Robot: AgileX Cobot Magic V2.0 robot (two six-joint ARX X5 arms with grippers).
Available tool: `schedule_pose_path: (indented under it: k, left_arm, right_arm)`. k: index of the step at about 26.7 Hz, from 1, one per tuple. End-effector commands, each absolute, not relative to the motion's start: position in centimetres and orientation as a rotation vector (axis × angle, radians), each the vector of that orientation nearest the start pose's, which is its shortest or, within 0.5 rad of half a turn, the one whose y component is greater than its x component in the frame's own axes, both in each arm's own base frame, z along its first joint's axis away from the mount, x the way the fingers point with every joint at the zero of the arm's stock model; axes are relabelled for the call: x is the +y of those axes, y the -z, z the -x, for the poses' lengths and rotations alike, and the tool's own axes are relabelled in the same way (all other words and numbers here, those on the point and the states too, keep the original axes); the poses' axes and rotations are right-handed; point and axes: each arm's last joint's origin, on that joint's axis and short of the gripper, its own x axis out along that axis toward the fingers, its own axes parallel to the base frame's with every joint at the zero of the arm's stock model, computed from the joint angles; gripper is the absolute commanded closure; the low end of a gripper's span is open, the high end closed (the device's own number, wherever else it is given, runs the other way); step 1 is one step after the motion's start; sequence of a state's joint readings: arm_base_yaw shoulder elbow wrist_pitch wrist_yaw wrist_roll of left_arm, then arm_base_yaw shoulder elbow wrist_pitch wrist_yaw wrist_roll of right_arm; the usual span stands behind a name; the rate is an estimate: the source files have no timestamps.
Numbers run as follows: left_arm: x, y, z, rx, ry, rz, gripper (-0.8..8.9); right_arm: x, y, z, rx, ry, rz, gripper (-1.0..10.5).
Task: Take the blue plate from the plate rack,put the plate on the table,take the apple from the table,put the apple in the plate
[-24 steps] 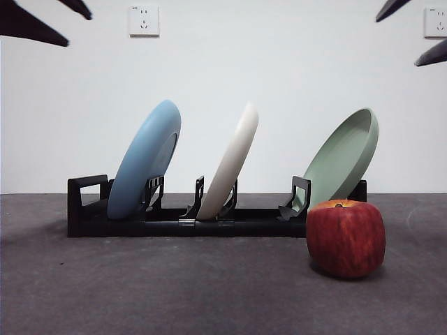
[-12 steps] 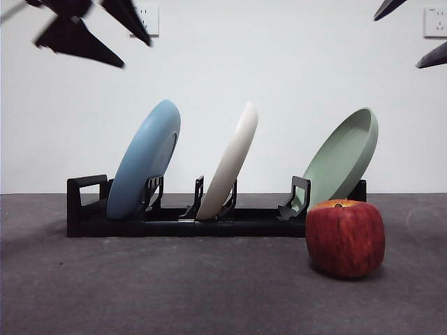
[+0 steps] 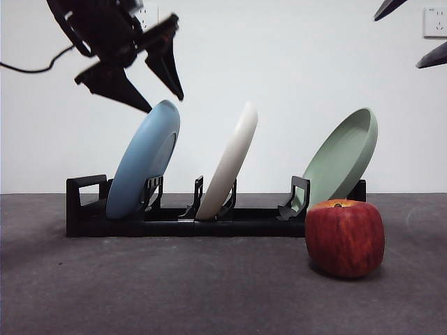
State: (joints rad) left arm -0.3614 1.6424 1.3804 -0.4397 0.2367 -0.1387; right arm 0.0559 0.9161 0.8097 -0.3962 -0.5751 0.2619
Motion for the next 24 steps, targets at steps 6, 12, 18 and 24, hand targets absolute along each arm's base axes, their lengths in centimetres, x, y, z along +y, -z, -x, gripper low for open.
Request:
schedule_pose_path:
  k: [6,12,18,24]
  left_arm:
    - [-13.9,-28.9,-34.3,0.772,0.542,0.046,6.06]
    - [-13.9,-28.9,-34.4,0.765,0.549,0.039,8.22]
    - [-13.8,-30.8,-34.0,0.744,0.558,0.029,8.22]
    - [-13.7,-36.0,-33.0,0.720,0.643,0.042,8.22]
  right_arm:
    - [2.6,-30.4,-18.9,0.560,-0.550,-0.367,5.4]
    - [2.6,-30.4,-18.9,0.561,-0.550,-0.368,5.4]
    - [2.6,-30.4,-18.9,0.561,-0.550,-0.368,5.4]
    - [2.6,-30.4,-18.9,0.561,-0.550,-0.368,5.4]
